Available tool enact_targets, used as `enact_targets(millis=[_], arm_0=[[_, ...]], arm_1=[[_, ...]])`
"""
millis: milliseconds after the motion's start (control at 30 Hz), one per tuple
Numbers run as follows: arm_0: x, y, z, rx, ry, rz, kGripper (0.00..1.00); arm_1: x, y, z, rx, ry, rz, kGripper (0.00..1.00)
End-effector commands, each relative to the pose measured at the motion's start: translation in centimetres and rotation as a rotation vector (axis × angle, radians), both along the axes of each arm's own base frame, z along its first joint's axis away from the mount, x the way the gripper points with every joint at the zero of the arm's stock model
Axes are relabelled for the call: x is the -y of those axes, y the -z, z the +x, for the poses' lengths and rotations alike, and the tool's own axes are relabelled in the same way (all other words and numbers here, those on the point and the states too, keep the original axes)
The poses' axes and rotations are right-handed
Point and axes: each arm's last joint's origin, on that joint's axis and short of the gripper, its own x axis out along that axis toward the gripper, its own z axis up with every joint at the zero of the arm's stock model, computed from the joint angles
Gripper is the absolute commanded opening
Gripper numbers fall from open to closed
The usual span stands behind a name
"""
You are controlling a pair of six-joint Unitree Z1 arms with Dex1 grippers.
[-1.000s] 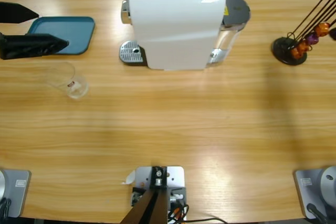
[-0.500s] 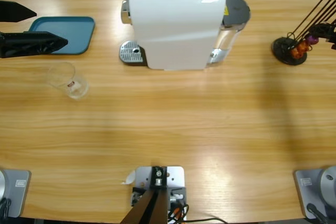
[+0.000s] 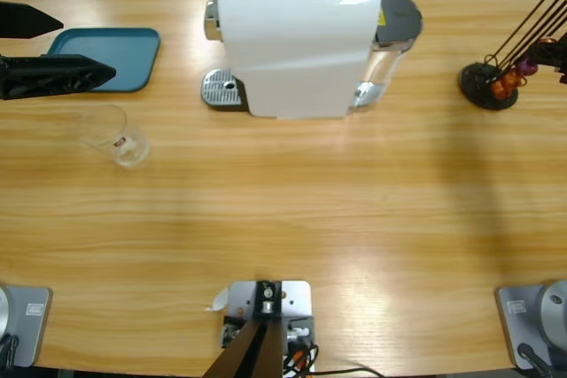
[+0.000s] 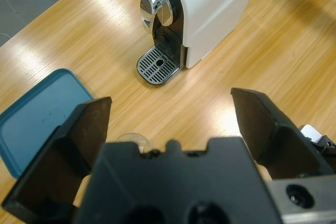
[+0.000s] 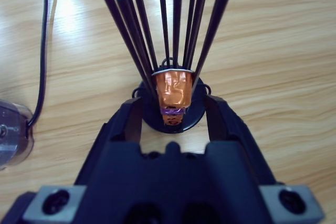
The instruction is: Pour coffee
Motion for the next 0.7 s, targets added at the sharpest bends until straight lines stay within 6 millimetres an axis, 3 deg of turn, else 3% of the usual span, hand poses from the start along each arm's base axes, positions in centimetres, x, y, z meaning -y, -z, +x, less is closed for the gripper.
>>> enact_targets(millis=[33,167,367,400,433,667,700], arm_0=[[0.59,0.72,0.32,-0.024,-0.007,0.017,0.982],[0.56,0.62,0.29,-0.022,-0.007,0.014,0.982],[0.56,0.63,0.30,-0.023,-0.007,0.015,0.982],[0.58,0.65,0.31,-0.023,-0.007,0.016,0.982],[0.60,0.67,0.33,-0.024,-0.007,0.016,0.982],[0.72,0.90,0.43,-0.030,-0.008,0.022,0.982],[0.71,0.95,0.43,-0.032,-0.008,0.023,0.982]], arm_1=[[0.30,1.57,0.16,-0.058,-0.012,-0.018,0.306],[0.33,1.68,0.39,-0.058,-0.017,-0.017,0.298],[0.33,1.78,0.56,-0.060,-0.025,-0.021,0.202],[0.35,1.77,0.58,-0.059,-0.025,-0.022,0.120],[0.36,1.77,0.61,-0.059,-0.026,-0.023,0.103],[0.48,1.73,0.58,-0.055,-0.016,-0.031,0.096],[0.48,1.74,0.56,-0.055,-0.016,-0.031,0.049]])
